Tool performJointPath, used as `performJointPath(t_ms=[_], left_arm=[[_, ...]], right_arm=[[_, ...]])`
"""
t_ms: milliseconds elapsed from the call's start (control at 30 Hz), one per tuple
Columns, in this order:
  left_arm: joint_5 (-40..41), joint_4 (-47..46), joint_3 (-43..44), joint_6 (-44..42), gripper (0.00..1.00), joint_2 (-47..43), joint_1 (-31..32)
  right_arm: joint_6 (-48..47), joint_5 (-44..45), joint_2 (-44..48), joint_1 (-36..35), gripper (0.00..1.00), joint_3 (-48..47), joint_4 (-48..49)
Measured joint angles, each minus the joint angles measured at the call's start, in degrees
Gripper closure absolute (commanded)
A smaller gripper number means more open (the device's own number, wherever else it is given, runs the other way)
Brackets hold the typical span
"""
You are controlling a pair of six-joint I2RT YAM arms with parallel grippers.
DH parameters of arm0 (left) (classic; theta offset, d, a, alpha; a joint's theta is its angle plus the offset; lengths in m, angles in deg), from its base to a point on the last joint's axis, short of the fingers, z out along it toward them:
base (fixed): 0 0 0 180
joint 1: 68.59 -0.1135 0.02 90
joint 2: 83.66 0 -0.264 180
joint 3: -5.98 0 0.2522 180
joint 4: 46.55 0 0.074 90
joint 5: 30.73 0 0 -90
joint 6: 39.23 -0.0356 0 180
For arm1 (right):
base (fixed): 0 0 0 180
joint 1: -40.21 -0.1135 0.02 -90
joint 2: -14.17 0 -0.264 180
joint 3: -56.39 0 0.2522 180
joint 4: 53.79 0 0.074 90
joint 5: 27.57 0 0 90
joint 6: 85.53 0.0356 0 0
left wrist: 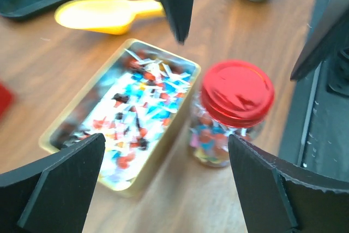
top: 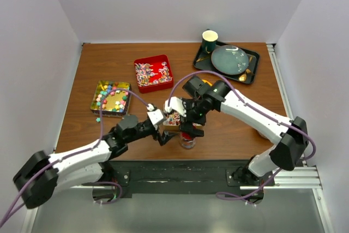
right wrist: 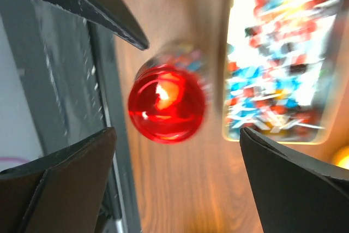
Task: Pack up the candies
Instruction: Reset both arms
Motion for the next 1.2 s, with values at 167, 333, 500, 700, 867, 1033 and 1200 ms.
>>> performJointPath(t_ms=[167, 333, 500, 700, 867, 1033, 1200], left_arm=[[1.16, 9.68, 3.56, -2.38, 0.00, -5.66, -2.75], [6.08, 10.95, 3.69, -3.06, 0.00, -4.42, -9.90], [14.82, 10.91, 4.81, 1.03, 0.00, -2.47, -22.38], [23.21, 11.06, 9.84, -1.38, 0.00, -1.57, -26.60], [28.35, 10.80, 16.50, 0.02, 0.00, 2.10, -33.59], [32.20, 11.80, 25.99, 3.30, 0.00, 9.92, -41.81], [33.00, 12.31, 33.00, 2.84, 0.00, 16.15, -43.19]], right_arm=[[3.85, 0.74, 4.17, 2.43, 0.01, -3.82, 3.76], [11.21, 13.51, 5.35, 7.13, 0.01, -1.90, 12.26], [22.49, 23.61, 2.34, 26.45, 0.01, -2.08, 16.81], [31.56, 31.17, 5.40, 39.54, 0.01, -0.31, 18.64], [35.41, 32.30, 13.29, 37.29, 0.01, 1.62, 18.43], [36.35, 32.72, 17.44, 37.35, 0.01, 0.31, 18.40], [35.78, 32.52, 17.29, 37.35, 0.01, -2.95, 20.02]])
